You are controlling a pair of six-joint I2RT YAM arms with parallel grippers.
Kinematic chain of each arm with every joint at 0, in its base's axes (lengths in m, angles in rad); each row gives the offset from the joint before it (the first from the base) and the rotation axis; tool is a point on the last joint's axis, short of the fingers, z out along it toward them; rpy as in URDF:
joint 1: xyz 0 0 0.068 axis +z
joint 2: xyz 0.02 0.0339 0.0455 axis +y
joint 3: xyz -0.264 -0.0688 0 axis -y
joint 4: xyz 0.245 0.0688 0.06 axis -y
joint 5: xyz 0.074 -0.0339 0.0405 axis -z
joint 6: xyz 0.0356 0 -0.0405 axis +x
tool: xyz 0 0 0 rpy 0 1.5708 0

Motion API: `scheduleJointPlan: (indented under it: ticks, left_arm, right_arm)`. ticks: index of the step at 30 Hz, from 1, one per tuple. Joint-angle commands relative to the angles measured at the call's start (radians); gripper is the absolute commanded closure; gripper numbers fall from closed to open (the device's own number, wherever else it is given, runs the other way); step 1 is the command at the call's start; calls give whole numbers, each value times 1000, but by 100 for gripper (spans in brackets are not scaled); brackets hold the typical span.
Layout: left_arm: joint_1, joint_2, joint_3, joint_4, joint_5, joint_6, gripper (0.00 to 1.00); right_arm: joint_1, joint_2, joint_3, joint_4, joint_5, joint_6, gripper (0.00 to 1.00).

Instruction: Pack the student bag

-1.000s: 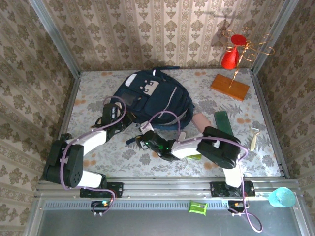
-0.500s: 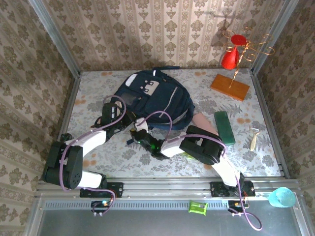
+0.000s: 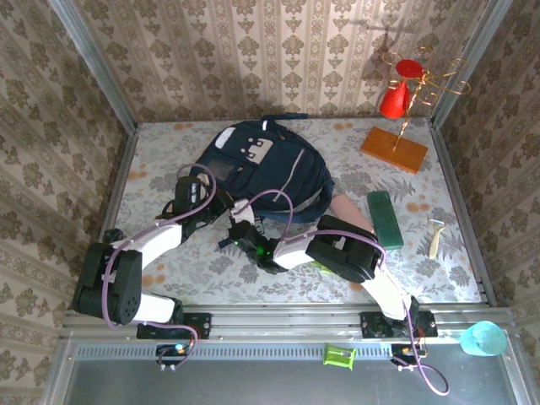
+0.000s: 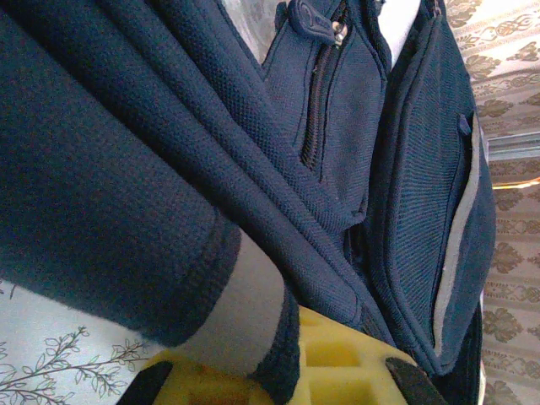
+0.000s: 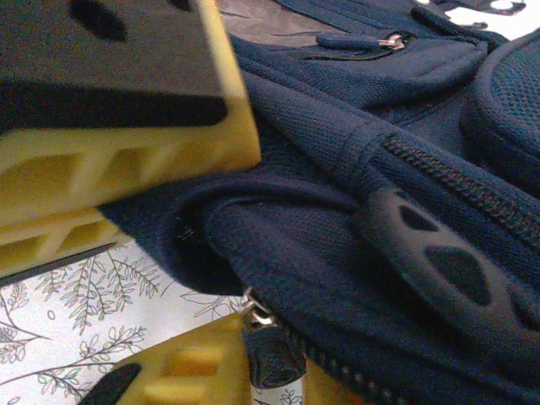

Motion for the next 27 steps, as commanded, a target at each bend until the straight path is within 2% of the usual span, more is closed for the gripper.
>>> scheduleJointPlan:
  ticks: [1, 5, 12, 27]
  left_arm:
    - [-10, -25, 31, 34, 50, 15, 100]
    - [-10, -18, 31, 24, 35, 30, 100]
    - [-9, 11, 34, 11, 5, 59, 100]
    - [25, 25, 32, -8, -5, 91, 100]
  right_arm:
    - [-4, 2, -8, 49, 38, -10, 88]
    - [2, -35, -69, 53, 21, 12, 100]
    - [5, -116, -190, 68, -22, 72, 100]
    - [-6, -321, -323, -196, -111, 337, 100]
